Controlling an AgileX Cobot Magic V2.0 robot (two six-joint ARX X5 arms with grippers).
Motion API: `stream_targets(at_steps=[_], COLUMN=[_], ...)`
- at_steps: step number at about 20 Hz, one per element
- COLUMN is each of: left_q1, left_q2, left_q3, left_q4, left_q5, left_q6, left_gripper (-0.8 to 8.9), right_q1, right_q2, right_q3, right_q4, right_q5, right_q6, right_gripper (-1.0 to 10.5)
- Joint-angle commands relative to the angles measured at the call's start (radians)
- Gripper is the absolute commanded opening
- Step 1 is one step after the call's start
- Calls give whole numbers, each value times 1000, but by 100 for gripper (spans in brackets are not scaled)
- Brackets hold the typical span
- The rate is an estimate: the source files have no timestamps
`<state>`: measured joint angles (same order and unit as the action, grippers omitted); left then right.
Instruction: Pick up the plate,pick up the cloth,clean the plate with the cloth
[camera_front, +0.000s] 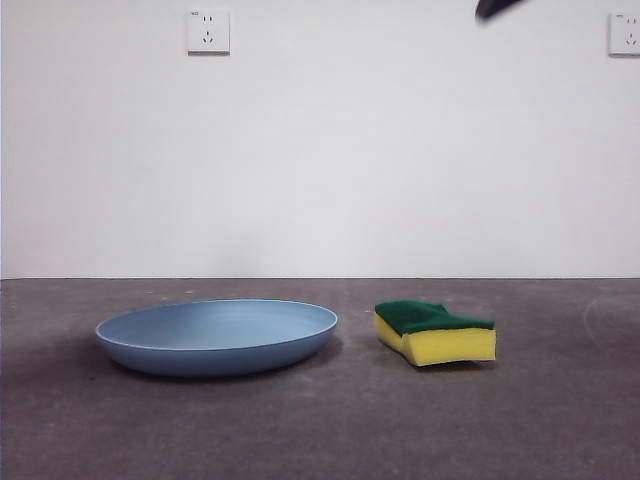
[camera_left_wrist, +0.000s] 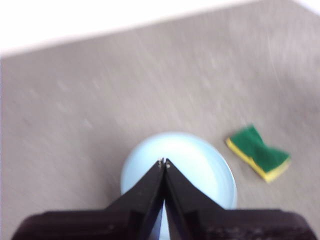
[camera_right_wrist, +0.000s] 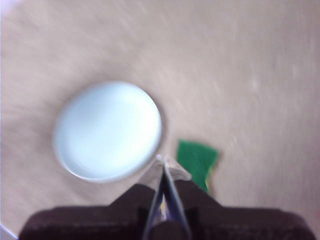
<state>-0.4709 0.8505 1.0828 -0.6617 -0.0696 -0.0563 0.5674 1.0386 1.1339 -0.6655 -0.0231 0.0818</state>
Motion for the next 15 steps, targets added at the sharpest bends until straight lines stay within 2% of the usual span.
stream_targets(at_steps=[1, 8, 10, 15], left_q1=[-23, -67, -67, -67], left_q2=[-79, -359, -368, -347], left_q3=[-60, -437, -469, -470], left_q4=[13, 231, 256, 196], left_q5=[-56, -149, -146, -134], left_q6=[1, -48, -57, -75], left_gripper=[-9, -9, -9, -2], right_q1=[14, 87, 88, 87], right_q2=[-85, -349, -349, -345], right_q3=[-70, -462, -473, -473], right_q4=[37, 274, 272, 268], right_q5=[13, 194, 194, 187], right_q6=[-16, -16, -19, -19], right_gripper=[-16, -15, -12, 2])
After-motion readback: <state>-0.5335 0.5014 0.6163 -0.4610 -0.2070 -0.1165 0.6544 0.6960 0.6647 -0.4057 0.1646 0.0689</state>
